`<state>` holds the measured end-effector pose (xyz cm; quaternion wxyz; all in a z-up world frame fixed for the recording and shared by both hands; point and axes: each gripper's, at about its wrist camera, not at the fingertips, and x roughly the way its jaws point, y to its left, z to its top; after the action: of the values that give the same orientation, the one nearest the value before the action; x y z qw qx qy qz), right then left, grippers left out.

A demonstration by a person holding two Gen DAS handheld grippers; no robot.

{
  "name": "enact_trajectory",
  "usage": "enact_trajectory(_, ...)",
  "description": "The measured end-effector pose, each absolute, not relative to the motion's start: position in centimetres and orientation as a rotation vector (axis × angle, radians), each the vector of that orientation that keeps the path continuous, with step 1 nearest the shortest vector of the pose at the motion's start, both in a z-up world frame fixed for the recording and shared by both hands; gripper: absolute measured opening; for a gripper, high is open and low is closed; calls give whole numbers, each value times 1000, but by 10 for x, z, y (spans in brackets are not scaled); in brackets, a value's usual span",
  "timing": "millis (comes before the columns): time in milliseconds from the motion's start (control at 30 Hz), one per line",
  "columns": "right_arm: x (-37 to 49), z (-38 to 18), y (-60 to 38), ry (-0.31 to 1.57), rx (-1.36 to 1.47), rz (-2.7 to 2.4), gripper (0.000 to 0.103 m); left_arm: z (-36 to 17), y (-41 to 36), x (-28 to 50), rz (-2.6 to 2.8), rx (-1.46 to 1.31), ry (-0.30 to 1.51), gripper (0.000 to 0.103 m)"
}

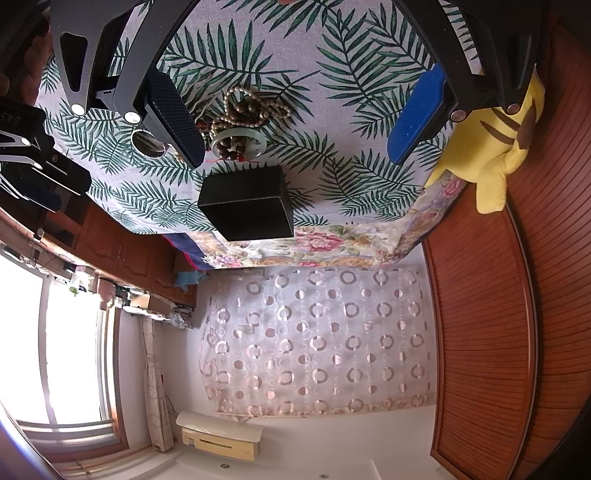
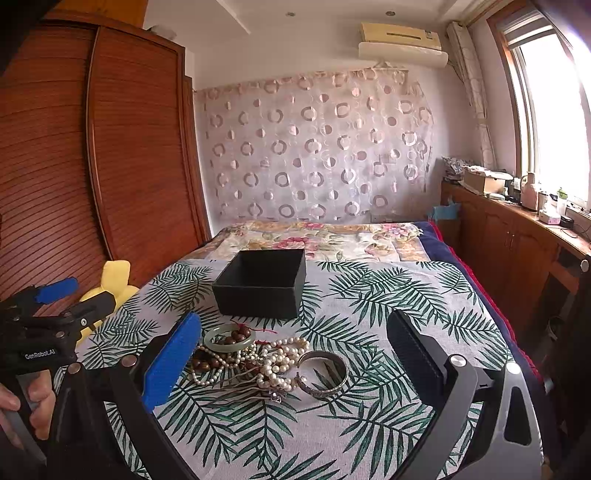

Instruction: Organize jewelry

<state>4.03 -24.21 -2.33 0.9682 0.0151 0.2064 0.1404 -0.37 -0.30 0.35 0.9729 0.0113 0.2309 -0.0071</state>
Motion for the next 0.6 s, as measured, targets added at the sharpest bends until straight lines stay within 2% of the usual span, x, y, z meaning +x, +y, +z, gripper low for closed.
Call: enact_trajectory(600, 39, -22, -242, 417, 31, 285, 101, 5, -6, -4, -22, 24, 470, 96)
